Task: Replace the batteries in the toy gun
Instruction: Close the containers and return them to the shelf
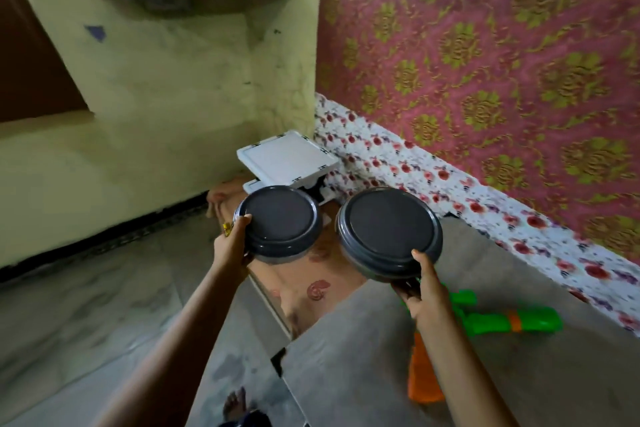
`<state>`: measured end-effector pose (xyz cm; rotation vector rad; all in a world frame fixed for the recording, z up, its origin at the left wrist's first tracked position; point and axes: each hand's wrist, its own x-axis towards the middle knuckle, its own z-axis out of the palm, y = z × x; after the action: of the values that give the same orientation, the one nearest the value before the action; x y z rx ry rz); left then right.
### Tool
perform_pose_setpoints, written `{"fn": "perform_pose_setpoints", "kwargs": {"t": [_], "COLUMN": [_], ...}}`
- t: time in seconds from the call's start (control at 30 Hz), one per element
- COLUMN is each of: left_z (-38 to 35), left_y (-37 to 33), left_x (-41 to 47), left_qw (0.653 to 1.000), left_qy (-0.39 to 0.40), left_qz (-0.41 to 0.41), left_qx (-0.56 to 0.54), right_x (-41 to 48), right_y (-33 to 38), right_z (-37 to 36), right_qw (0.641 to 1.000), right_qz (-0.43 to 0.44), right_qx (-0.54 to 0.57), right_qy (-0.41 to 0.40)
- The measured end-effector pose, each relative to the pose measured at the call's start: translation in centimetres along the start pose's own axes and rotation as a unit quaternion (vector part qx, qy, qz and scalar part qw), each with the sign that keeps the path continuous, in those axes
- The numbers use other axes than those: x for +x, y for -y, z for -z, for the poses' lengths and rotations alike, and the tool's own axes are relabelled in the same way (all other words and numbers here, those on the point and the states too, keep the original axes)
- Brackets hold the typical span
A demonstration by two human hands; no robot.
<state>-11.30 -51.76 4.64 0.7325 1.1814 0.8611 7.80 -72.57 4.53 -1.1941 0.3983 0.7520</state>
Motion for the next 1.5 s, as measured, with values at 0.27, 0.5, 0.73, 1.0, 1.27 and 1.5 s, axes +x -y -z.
{"fn": "perform_pose_setpoints", "kwargs": {"t": [0.27,0.5,0.73,1.0,1.27,1.5], "left_z": [2.8,5.6,5.9,2.8,0.1,-0.1], "left_y": [-6.8,-12.8,-14.9,-16.4,-16.8,-16.7], "left_x": [13.3,22.9,29.6,37.6,43.2,45.6], "left_qw": [0.999,0.996,0.996,0.994,0.991,0.984], "left_qy": [0.020,0.038,0.032,0.033,0.036,0.060], "left_qz": [-0.002,0.030,0.048,0.033,0.051,0.083], "left_qx": [0.040,0.079,0.073,0.100,0.119,0.144], "right_x": [4.7,5.9,8.9,15.9,20.2,20.7], "right_y": [-4.8,-7.3,-8.2,-8.5,-8.4,-9.5], "right_z": [-14.3,-25.5,-33.1,-40.7,-44.5,-44.6], "right_qw": [1.000,0.997,0.995,0.993,0.985,0.981], "right_qz": [0.014,0.012,0.020,-0.015,-0.034,-0.046], "right_qx": [0.008,0.070,0.088,0.069,0.039,0.035], "right_qy": [-0.017,-0.026,-0.041,-0.091,-0.163,-0.183]}}
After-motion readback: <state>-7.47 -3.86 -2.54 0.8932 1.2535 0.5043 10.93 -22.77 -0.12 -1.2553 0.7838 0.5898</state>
